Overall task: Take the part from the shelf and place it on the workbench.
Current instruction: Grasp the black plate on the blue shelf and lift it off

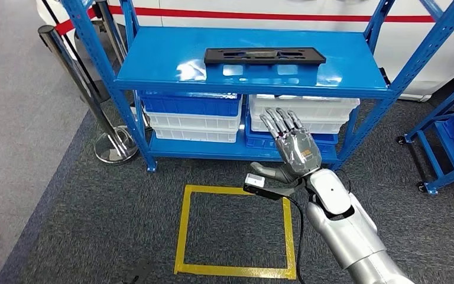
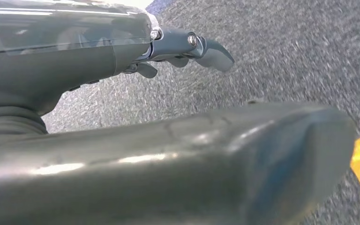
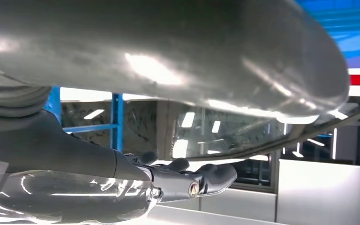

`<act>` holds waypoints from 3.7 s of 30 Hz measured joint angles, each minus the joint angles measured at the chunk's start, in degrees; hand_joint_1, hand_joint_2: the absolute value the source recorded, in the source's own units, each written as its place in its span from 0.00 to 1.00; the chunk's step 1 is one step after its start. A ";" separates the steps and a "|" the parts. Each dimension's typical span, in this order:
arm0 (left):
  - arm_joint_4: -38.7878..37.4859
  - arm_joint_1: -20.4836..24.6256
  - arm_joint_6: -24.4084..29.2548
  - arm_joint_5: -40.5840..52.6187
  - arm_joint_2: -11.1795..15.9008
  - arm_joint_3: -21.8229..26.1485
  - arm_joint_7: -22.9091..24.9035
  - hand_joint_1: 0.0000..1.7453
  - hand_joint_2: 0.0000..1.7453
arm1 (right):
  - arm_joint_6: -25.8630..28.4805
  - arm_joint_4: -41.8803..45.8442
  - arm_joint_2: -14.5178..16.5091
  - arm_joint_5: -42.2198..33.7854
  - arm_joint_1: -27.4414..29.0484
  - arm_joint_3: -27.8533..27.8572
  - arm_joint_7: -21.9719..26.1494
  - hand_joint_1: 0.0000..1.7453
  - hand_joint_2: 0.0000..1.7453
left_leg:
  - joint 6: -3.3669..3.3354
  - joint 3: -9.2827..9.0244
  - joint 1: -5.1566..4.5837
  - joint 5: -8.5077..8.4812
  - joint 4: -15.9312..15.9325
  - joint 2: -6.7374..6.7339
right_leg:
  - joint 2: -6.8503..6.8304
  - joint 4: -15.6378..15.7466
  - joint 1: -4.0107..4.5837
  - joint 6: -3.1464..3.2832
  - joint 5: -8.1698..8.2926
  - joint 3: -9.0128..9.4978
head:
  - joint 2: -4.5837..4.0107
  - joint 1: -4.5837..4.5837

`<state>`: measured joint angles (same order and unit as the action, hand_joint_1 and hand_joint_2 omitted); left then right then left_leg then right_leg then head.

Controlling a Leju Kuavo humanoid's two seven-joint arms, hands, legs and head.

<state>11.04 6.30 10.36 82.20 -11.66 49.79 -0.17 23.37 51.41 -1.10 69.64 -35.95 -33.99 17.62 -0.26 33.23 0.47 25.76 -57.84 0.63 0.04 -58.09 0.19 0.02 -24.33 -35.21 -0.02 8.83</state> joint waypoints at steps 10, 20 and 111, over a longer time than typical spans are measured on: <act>0.00 -0.21 0.07 -0.04 0.06 0.00 0.00 0.00 0.00 | 0.09 0.17 -0.08 -0.25 0.30 -0.22 0.00 0.00 0.00 | 1.94 6.62 0.38 2.81 -11.86 -0.36 | 0.00 0.79 -0.53 1.16 -0.90 1.98 | 0.00 0.03; -0.04 0.02 0.05 0.01 0.13 0.03 -0.19 0.00 0.00 | 0.20 0.23 -0.12 -0.57 0.02 -0.49 0.07 0.00 0.00 | -1.05 0.93 0.38 -0.82 -0.07 -0.28 | 0.01 -7.32 -0.53 -1.59 -5.93 -1.36 | 0.00 0.00; -0.24 -0.72 1.07 -0.20 -0.17 0.15 -0.79 0.00 0.00 | -0.28 0.87 -0.17 -1.58 -0.11 -1.63 0.11 0.00 0.00 | -1.34 1.57 0.00 -2.40 0.65 -0.38 | 0.29 -4.11 0.13 -0.62 -6.20 1.96 | 0.00 -0.01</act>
<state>10.80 5.58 11.43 82.00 -11.82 49.94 -0.96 23.08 52.28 -1.27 68.06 -36.06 -35.63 17.73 -1.60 34.80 0.46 23.36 -57.19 0.25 0.33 -62.20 0.32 -0.60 -30.53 -33.25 -0.02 8.82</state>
